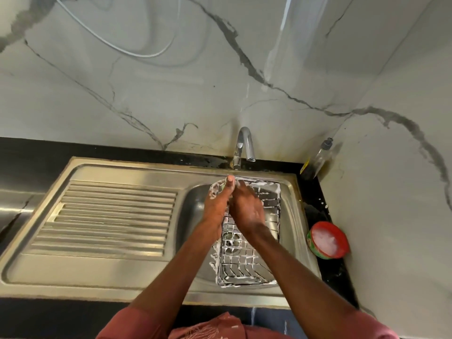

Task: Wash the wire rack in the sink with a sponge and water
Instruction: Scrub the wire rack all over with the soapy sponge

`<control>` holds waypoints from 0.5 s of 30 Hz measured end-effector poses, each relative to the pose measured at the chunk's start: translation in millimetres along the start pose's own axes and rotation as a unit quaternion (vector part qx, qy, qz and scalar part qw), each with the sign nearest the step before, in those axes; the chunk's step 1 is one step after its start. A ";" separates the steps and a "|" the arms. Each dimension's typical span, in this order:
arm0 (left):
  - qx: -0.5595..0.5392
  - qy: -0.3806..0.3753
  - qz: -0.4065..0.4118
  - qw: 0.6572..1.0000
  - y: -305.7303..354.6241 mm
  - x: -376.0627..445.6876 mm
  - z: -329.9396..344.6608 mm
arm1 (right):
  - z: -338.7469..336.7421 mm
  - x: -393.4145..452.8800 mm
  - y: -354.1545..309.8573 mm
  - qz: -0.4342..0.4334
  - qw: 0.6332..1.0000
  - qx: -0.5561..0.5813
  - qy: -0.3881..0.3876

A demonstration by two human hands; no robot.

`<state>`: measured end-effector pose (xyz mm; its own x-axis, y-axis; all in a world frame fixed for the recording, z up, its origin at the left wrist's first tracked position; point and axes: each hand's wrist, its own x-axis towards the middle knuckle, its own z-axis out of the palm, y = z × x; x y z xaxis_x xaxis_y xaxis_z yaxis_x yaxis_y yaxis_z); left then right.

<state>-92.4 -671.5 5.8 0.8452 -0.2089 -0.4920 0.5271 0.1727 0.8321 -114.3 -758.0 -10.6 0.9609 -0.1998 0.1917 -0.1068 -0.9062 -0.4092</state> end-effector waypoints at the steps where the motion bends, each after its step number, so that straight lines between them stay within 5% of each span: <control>1: 0.010 0.002 0.003 1.000 2.5 0.9 1.0 | -0.1 1.1 4.9 -0.017 0.999 -0.025 -0.015; 8: 0.103 0.039 0.056 0.992 12.4 3.0 -4.9 | -7.1 -8.3 45.4 -0.094 0.969 -0.203 -0.109; 15: 0.222 0.017 0.115 0.968 14.5 3.8 -7.4 | -5.0 -23.3 43.2 -0.114 0.966 -0.173 -0.155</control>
<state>-80.9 -662.7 14.1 0.9417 -0.1817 -0.2833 0.2416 -0.2211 0.9448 -142.6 -794.3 -28.3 0.9941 0.0924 -0.0575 0.0893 -0.9945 -0.0542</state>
